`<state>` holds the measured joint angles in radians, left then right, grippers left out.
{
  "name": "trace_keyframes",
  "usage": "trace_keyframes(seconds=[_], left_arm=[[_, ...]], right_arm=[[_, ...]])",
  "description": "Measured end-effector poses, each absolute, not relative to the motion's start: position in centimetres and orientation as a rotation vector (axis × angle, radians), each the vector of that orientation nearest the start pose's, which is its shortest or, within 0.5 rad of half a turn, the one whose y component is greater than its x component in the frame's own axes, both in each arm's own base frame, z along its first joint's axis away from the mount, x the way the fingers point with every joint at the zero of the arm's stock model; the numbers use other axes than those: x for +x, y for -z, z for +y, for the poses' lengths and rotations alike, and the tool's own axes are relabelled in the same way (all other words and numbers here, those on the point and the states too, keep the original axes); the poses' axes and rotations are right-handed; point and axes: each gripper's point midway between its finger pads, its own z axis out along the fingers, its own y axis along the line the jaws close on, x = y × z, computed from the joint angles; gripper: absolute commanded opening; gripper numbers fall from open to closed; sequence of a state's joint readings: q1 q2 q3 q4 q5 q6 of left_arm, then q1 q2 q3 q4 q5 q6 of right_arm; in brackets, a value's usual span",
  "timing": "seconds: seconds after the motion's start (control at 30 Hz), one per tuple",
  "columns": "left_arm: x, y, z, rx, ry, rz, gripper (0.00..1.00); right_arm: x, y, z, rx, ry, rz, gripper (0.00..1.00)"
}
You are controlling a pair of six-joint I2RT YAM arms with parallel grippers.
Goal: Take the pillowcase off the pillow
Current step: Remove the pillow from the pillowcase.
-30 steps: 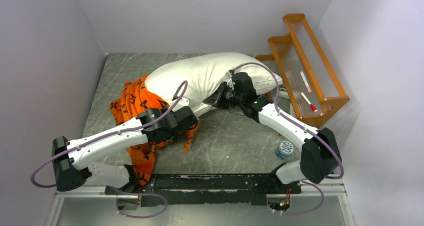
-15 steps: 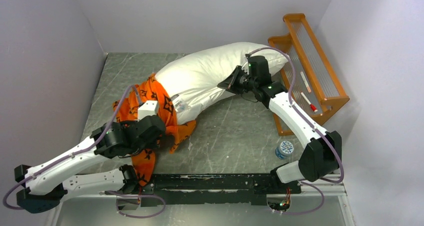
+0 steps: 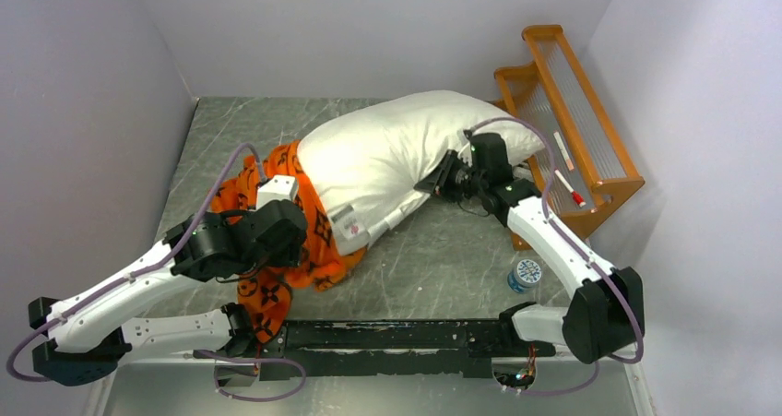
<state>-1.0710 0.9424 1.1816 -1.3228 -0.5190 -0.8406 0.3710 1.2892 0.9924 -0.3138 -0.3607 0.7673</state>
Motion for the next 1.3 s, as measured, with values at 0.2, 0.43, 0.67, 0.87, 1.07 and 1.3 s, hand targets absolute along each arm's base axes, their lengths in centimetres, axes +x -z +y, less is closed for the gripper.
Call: trace_keyframes(seconds=[0.2, 0.43, 0.67, 0.87, 1.07, 1.3], left_arm=[[14.6, -24.3, -14.3, 0.184, 0.221, 2.376, 0.83], [17.2, -25.6, -16.5, 0.13, 0.187, 2.35, 0.97], [22.6, -23.3, -14.7, -0.043, 0.109, 2.368, 0.79], [21.5, -19.2, -11.6, -0.117, 0.1, 2.421, 0.52], [19.9, -19.7, -8.8, -0.218, 0.105, 2.36, 0.23], [19.4, -18.0, -8.0, -0.281, 0.065, 2.382, 0.11]], right_arm=[[27.7, -16.4, 20.4, 0.281, -1.023, 2.382, 0.25], [25.5, -15.0, 19.7, 0.303, -1.04, 2.379, 0.27], [25.0, -14.9, 19.6, 0.305, -1.051, 2.371, 0.27], [25.0, -14.7, 19.6, 0.303, -1.05, 2.379, 0.26], [25.1, -14.6, 19.7, 0.299, -1.049, 2.385, 0.26], [25.1, -14.8, 19.7, 0.29, -1.044, 2.398, 0.27]])
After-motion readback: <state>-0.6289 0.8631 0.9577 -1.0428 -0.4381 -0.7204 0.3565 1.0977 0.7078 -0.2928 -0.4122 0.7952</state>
